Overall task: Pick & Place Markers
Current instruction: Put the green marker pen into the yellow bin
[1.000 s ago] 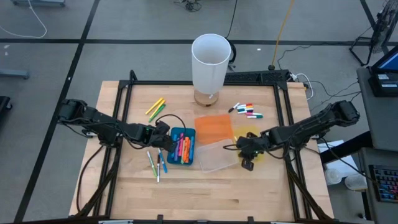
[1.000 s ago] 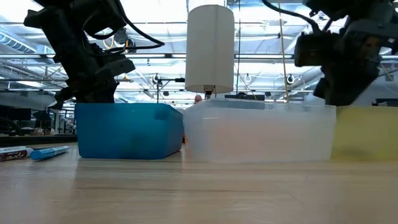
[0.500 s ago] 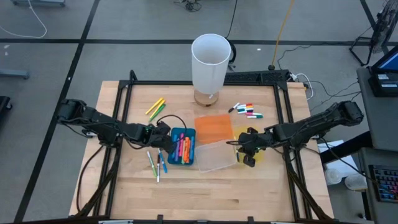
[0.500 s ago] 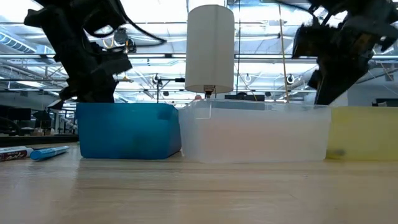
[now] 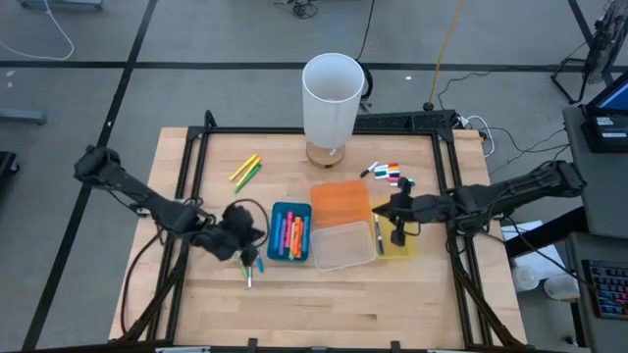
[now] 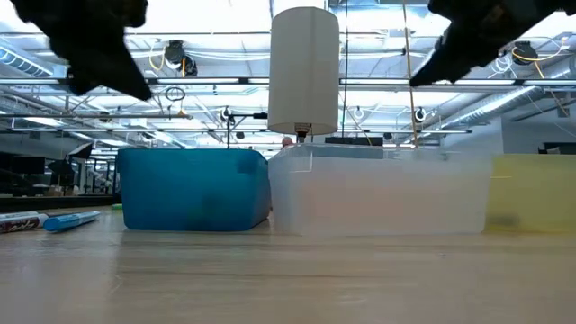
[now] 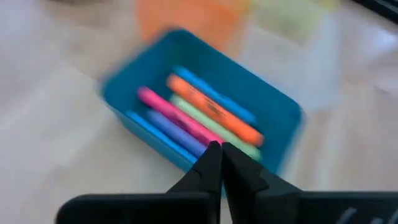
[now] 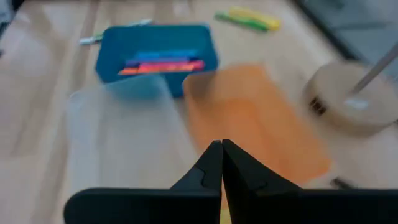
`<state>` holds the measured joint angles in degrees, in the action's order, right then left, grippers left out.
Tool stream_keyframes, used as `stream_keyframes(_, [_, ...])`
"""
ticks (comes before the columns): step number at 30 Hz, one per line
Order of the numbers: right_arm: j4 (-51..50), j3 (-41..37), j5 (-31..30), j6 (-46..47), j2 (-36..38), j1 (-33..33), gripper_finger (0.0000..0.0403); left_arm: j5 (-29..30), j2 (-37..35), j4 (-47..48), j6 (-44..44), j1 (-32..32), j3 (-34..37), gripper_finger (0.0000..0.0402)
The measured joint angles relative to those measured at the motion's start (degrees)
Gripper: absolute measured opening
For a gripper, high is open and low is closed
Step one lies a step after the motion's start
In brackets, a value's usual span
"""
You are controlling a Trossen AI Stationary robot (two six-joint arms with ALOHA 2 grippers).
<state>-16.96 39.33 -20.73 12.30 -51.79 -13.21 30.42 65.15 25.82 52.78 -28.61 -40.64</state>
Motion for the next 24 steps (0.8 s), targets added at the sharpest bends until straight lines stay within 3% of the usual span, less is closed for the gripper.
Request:
stream_keyframes(6, [13.66,-3.17,-1.88,-11.3,-0.28,0.58,0.0002,-12.25,-0.25,0.22,9.31,-3.56,0.0,0.0059])
stream_keyframes(11, [25.73,-5.98,-1.93,-19.52,-0.21,2.68,0.0025,-20.01,1.05,2.48,30.26,-6.3,0.0,0.0122])
stream_keyframes(18, [30.83,-6.03,-1.99,-24.97,-0.19,5.38,0.0077,-28.36,6.22,15.72,67.07,-9.85,0.0,0.0179])
stream_keyframes(24, [30.12,-6.03,-1.96,-25.48,-0.18,5.38,0.0114,-27.34,10.27,17.5,78.23,-9.48,0.01,0.0182])
